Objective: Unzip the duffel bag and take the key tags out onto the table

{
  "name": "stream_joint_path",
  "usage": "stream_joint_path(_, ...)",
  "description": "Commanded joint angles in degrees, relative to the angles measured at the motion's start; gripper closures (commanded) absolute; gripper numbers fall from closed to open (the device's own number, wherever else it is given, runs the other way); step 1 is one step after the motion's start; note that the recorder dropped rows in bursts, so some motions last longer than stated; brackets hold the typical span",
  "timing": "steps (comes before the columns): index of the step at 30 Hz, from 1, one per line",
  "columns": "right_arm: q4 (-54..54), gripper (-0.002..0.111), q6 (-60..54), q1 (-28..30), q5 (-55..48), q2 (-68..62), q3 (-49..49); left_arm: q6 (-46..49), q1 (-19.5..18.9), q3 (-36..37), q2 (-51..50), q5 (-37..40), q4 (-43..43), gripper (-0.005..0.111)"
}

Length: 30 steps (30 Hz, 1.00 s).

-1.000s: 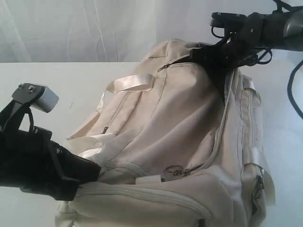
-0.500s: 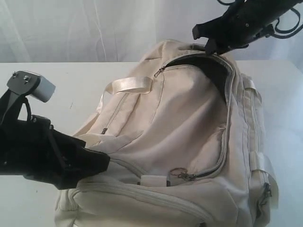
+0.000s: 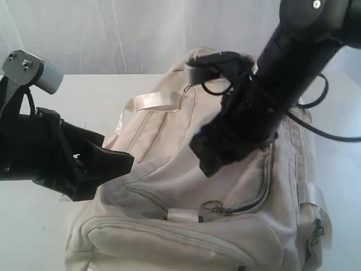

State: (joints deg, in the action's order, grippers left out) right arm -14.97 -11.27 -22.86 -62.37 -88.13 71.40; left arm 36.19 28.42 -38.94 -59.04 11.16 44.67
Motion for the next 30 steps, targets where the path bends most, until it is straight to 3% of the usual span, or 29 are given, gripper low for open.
stream_joint_path(1, 12.3, 0.050, 11.3, -3.6, 1.7, 10.5, -10.2, 0.1, 0.3, -0.4, 0.4, 0.6, -0.2, 0.036)
stream_joint_path(6, 16.5, 0.050, 19.0, -4.8, 6.7, 20.3, -15.6, -0.2, 0.3, -0.4, 0.4, 0.4, -0.2, 0.036)
stream_joint_path(12, 31.7, 0.044, 33.0, -4.8, 11.6, 24.8, -17.7, -0.6, 0.3, -0.4, 0.4, 0.3, -0.2, 0.036)
stream_joint_path(16, 37.6, 0.036, 40.9, -4.8, 13.7, 22.9, -18.6, -1.7, 0.3, -0.4, 0.4, 0.3, -0.2, 0.036)
stream_joint_path(25, 44.0, 0.037, 52.5, -4.8, 20.9, 10.4, -21.6, -1.7, 0.3, -0.4, 0.4, 1.5, -0.1, 0.039)
stream_joint_path(27, 49.7, 0.040, 57.0, -4.8, 20.0, 7.6, -21.6, -1.7, 0.3, -0.4, 0.4, 2.4, -0.2, 0.039)
stream_joint_path(30, 59.3, 0.064, 62.3, -4.5, 19.2, 3.5, -21.6, -1.7, 0.3, -0.4, 0.4, 3.0, -0.2, 0.039)
